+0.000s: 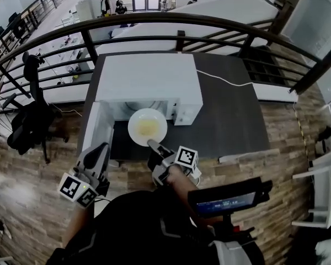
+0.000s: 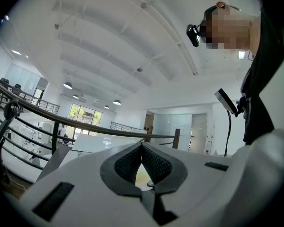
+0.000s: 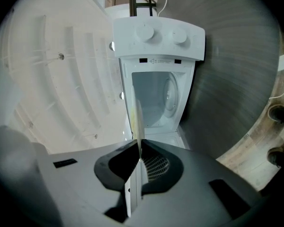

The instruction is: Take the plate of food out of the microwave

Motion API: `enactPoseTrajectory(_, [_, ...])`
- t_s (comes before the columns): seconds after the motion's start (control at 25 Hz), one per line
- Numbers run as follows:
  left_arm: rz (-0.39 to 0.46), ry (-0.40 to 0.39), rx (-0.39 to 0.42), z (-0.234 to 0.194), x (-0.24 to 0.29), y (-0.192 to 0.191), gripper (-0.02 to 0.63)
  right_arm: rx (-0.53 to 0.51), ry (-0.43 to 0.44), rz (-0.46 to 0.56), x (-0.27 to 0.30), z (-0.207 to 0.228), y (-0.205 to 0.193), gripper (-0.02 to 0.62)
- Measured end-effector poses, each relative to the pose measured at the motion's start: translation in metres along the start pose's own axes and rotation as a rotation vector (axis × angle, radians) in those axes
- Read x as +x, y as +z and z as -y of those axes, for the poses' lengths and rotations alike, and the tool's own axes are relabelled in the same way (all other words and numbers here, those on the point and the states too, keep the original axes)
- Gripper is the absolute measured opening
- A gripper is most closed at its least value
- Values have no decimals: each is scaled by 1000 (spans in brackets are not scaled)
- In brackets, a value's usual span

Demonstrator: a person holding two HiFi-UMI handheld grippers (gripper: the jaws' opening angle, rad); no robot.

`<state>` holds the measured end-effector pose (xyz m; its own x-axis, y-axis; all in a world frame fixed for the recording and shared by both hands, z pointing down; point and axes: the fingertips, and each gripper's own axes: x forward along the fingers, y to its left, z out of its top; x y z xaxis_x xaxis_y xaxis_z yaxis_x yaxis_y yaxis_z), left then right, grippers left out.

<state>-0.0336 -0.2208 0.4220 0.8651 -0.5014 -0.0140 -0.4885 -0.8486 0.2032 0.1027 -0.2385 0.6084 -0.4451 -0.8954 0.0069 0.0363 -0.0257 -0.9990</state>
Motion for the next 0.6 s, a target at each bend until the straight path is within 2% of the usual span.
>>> enactPoseTrajectory(0.6, [-9,-12,-3,4,-1,1,5,20,17,4,-5,-11,-8,17])
